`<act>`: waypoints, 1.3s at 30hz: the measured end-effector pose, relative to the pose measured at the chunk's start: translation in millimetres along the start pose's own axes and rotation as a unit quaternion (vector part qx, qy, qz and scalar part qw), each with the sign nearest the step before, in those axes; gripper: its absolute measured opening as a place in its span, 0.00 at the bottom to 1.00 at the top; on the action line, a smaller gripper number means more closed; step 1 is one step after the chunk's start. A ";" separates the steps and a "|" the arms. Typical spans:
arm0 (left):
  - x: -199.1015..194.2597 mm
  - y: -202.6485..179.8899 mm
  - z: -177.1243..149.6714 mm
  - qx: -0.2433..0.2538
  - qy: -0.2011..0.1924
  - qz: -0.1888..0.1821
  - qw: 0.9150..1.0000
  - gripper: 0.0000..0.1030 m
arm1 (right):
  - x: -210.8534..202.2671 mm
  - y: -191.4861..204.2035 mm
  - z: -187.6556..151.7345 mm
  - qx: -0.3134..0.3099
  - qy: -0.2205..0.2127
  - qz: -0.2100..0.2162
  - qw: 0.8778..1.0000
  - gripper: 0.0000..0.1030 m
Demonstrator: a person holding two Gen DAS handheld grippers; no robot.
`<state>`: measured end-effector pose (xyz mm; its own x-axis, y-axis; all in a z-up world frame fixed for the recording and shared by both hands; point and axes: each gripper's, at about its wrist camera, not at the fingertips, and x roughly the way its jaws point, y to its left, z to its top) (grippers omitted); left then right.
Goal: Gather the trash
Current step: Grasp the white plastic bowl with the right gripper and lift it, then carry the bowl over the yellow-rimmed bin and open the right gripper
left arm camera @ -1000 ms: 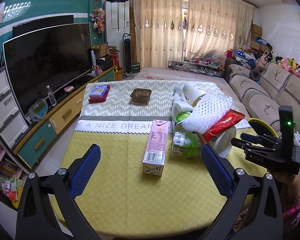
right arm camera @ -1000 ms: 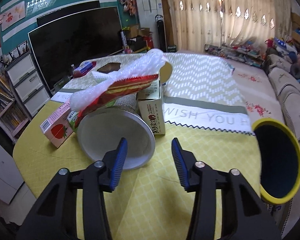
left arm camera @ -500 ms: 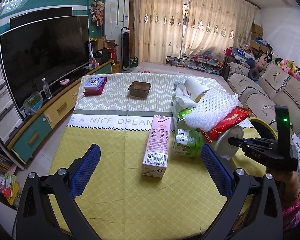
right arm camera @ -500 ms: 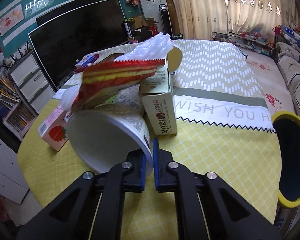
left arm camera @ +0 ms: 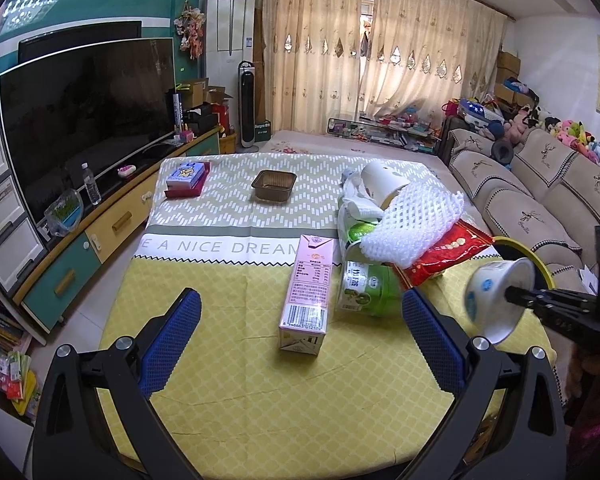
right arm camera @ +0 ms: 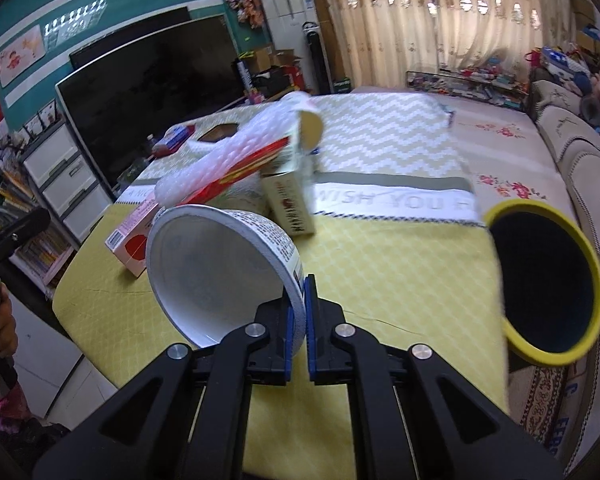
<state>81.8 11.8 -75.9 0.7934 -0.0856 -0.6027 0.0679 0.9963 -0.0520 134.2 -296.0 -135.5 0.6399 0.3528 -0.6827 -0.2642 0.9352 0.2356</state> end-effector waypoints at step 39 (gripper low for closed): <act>71.6 -9.8 -8.0 0.022 0.064 -0.010 0.998 0.96 | -6.6 -170.1 0.1 0.167 -0.019 -0.248 0.954 0.37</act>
<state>133.0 -4.1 -125.0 0.7083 -0.1012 -0.6986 0.1109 0.9933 -0.0314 174.9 -457.4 -171.0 0.6540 -0.1406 -0.7433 0.3177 0.9428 0.1012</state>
